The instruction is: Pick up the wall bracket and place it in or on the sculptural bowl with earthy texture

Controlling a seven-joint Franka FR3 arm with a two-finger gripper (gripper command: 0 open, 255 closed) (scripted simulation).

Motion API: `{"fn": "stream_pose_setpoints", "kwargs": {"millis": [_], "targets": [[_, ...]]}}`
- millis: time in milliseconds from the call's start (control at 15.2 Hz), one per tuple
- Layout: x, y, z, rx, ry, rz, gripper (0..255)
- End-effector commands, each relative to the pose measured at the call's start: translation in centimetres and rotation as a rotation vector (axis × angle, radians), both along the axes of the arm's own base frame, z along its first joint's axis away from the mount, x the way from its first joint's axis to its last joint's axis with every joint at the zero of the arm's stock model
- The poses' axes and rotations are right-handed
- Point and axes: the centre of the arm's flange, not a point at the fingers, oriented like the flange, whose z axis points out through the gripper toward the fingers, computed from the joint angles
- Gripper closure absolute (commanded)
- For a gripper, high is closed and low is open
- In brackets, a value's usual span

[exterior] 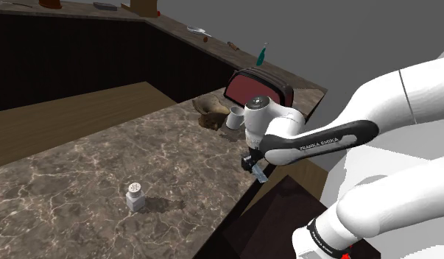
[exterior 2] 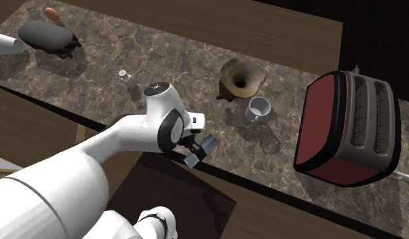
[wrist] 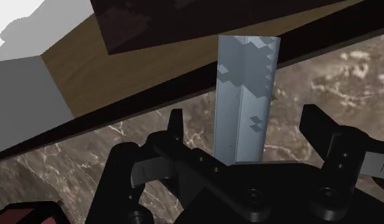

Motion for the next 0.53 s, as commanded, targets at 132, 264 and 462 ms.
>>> {"fn": "stream_pose_setpoints", "kwargs": {"millis": [132,264,462], "targets": [[0.6,-7.2,1.3,0.357,-0.165,-0.033,0],[0.6,-7.2,0.2,0.357,-0.165,-0.033,0],[0.6,-7.3,-1.4,0.357,-0.165,-0.033,0]]}}
